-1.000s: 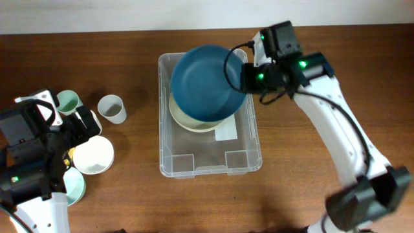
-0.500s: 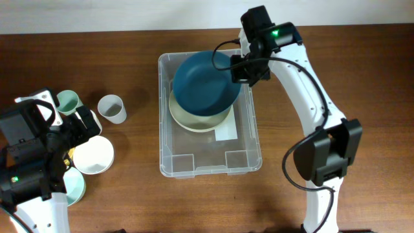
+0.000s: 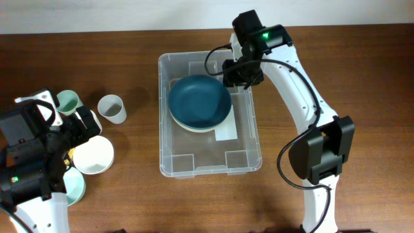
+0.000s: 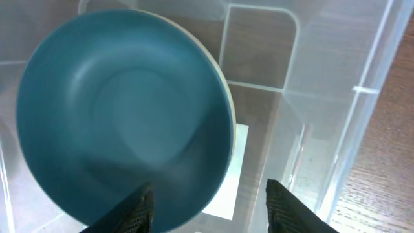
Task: Pack container
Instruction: 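Lift the blue bowl and stack it on the cream bowls, then retract the right arm and reach the left gripper toward the grey cup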
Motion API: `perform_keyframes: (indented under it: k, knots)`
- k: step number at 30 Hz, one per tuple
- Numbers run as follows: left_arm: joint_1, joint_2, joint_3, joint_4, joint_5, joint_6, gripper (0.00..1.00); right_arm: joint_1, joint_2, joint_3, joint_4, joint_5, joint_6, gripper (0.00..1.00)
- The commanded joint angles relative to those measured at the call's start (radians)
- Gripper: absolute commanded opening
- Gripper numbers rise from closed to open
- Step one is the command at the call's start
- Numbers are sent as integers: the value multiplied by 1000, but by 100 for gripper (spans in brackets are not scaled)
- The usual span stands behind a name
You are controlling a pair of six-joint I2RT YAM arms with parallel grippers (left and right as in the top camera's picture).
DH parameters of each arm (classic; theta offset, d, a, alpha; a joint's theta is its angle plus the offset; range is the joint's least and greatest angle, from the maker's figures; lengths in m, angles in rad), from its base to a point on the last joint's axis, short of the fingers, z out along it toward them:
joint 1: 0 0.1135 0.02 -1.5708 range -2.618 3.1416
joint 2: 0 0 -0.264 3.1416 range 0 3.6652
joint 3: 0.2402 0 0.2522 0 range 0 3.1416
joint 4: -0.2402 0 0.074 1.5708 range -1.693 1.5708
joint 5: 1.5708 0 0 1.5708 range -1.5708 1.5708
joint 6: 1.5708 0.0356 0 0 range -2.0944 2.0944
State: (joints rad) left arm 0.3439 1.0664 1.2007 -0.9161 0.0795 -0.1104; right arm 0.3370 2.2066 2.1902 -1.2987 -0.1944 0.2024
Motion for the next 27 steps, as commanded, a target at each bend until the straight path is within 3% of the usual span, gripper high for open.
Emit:
perform_keyframes:
  k: [1,9,18,27]
  knots:
    - [6,-1,19,0,14,-9,100,-21,-27,53,-34,93,24,53]
    - [6,-1,19,2,12,-9,100,-223,-127,163,-149,209,95,63]
    - [-10,46,19,4,69,29,99,-511,-219,163,-348,208,112,64]
    - [-191,180,106,9,-19,37,100,-569,-480,-9,-400,177,75,63]
